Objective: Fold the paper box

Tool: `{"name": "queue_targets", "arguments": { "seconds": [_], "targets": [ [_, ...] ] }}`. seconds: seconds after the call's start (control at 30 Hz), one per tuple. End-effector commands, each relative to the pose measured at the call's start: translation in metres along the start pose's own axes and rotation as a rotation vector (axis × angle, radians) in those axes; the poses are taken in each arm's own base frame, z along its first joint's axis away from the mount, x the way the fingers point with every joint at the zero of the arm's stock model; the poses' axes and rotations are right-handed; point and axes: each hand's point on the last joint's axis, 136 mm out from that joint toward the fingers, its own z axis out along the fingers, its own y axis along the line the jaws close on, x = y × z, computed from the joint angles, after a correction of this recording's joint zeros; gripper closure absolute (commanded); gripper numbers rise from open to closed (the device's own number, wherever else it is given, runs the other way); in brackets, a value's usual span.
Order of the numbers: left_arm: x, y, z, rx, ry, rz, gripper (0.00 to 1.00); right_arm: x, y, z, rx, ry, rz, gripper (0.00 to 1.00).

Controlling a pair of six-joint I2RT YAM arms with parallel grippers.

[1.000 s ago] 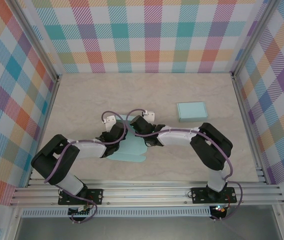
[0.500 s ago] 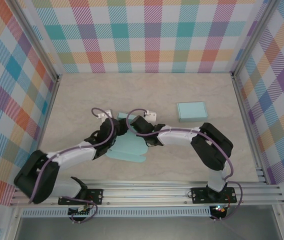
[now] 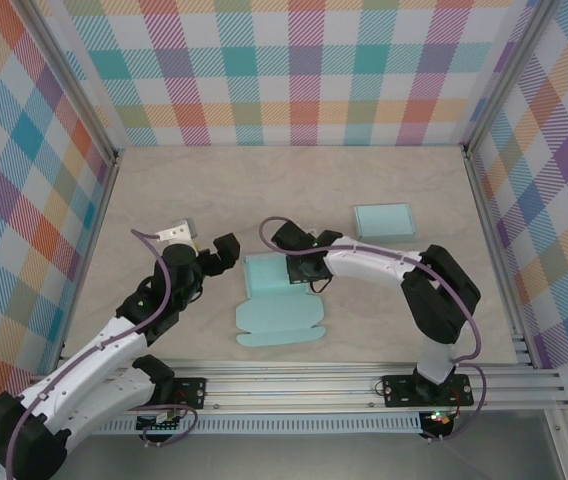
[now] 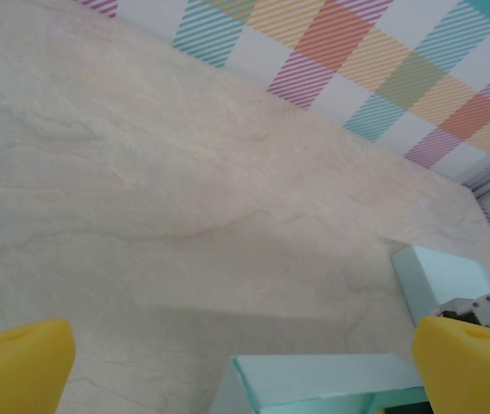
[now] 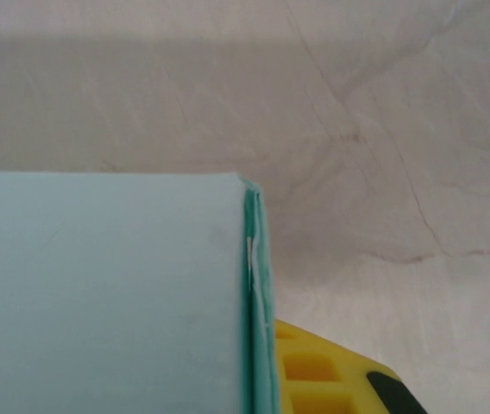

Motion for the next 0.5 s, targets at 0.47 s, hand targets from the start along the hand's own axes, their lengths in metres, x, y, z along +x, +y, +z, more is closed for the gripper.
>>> {"name": "queue_targets", "arguments": {
  "seconds": [0.47],
  "targets": [
    [0.026,-0.001,0.022,0.005,0.150,0.067,0.00,-0.014,-0.060,0.030,0.201,0.317,-0.180,1.00]
  ]
}}
